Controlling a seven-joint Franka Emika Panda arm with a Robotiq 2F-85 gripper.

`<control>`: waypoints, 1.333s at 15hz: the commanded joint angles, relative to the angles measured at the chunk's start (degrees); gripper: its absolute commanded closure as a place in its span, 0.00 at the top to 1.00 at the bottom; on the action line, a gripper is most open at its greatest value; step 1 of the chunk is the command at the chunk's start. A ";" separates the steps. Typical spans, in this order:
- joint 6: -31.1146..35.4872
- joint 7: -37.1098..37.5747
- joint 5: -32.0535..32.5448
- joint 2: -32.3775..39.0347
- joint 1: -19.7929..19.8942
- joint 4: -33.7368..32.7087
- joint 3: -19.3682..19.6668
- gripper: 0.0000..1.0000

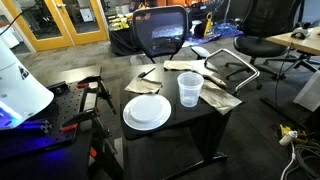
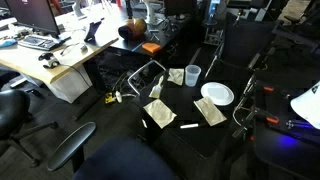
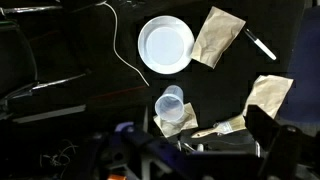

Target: Put the marker in the cup

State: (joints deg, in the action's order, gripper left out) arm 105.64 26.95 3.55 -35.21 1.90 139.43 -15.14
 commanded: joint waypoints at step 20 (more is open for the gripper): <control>27.20 -27.58 -1.56 23.84 -10.88 4.24 3.98 1.00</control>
State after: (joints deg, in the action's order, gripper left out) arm 128.02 5.91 3.39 -17.04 -6.62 143.88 -12.68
